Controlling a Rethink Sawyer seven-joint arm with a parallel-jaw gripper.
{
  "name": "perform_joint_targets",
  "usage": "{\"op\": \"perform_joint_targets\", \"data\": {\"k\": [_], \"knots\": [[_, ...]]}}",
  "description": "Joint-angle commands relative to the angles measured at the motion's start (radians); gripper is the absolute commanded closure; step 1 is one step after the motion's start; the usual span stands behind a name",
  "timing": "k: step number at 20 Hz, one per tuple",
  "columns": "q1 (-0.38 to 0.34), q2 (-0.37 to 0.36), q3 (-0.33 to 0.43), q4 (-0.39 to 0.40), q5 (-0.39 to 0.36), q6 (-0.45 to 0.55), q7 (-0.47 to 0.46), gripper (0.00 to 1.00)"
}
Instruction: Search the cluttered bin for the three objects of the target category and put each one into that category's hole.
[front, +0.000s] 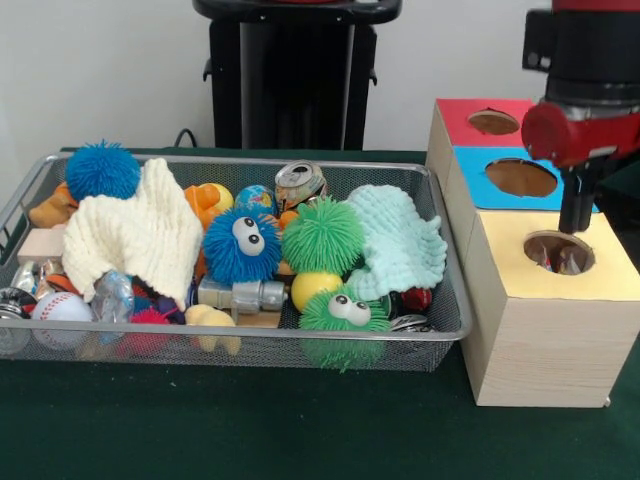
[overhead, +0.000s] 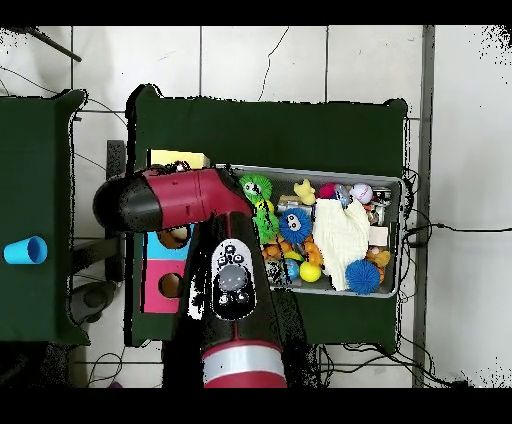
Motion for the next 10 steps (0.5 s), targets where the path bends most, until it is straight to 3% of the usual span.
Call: {"op": "perform_joint_targets", "data": {"k": [1,5,10], "knots": [[-0.031,-0.111,0.093,0.088,0.027,0.159,0.028,1.00],[-0.048,-0.149,0.104,0.102,0.032,0.196,0.001,1.00],[-0.133,-0.116,0.140,0.140,-0.052,0.056,-0.091,1.00]]}}
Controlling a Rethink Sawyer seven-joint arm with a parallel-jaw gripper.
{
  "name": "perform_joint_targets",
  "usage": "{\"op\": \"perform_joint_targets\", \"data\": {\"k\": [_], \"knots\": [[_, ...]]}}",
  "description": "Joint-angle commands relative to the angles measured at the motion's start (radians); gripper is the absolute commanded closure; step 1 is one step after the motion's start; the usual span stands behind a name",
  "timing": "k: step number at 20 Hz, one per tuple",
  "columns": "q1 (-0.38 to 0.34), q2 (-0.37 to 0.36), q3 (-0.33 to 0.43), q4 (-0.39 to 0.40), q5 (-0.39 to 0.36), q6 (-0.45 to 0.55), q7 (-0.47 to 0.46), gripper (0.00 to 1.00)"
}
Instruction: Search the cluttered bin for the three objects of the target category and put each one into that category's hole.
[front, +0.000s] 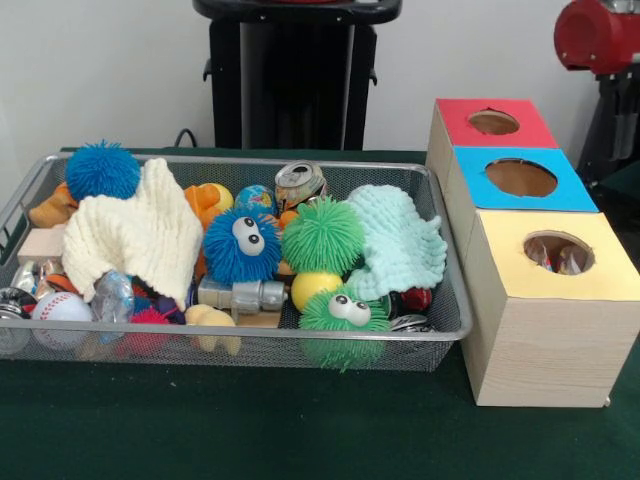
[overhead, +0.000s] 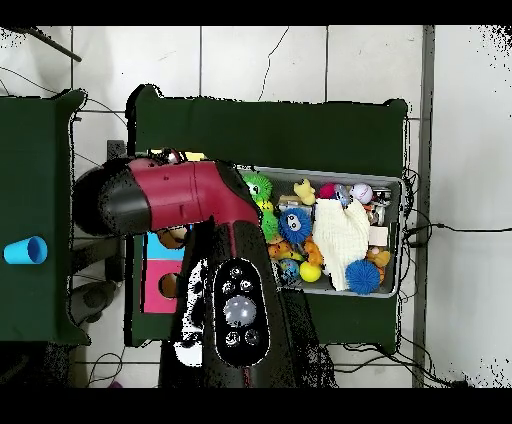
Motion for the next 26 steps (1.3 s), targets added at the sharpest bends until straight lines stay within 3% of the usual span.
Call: {"op": "perform_joint_targets", "data": {"k": [1,8,11,14,16,18,20,26], "knots": [[-0.106,0.027,0.098,0.129,-0.085,-0.034,-0.097,1.00],[-0.181,0.067,0.129,0.143,-0.195,-0.161,-0.108,1.00],[-0.202,0.080,0.176,0.096,-0.313,-0.153,-0.244,1.00],[-0.205,0.079,0.196,0.071,-0.394,-0.161,-0.279,1.00],[-0.217,0.078,0.212,0.073,-0.422,-0.170,-0.257,1.00],[-0.275,0.087,0.263,0.111,-0.394,-0.213,-0.177,1.00],[-0.279,0.083,0.271,0.105,-0.430,-0.205,-0.178,1.00],[-0.263,0.072,0.234,0.086,-0.436,-0.173,-0.056,1.00]]}}
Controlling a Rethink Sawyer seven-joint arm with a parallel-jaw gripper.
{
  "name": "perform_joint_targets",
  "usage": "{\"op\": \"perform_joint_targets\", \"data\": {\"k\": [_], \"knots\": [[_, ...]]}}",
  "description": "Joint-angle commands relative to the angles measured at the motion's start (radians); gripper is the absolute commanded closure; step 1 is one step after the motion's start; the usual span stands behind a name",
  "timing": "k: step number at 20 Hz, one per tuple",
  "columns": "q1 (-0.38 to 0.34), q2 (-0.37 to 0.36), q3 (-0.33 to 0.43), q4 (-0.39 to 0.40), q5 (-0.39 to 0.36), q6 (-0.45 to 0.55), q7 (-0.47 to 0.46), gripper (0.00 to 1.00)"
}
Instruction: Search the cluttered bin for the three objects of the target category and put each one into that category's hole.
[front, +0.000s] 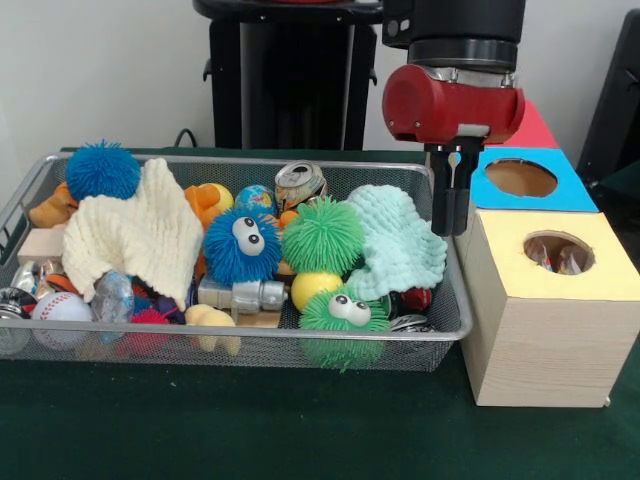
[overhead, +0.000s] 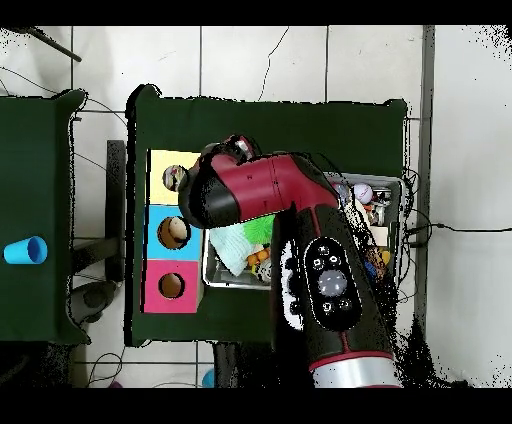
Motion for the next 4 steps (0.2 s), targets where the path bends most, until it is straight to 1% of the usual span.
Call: {"op": "perform_joint_targets", "data": {"k": [1,4], "knots": [[-0.009,0.039,0.072,0.054,-0.073,-0.001,-0.058,1.00],[-0.009,0.049,0.065,0.043,-0.072,0.002,-0.036,1.00]]}}
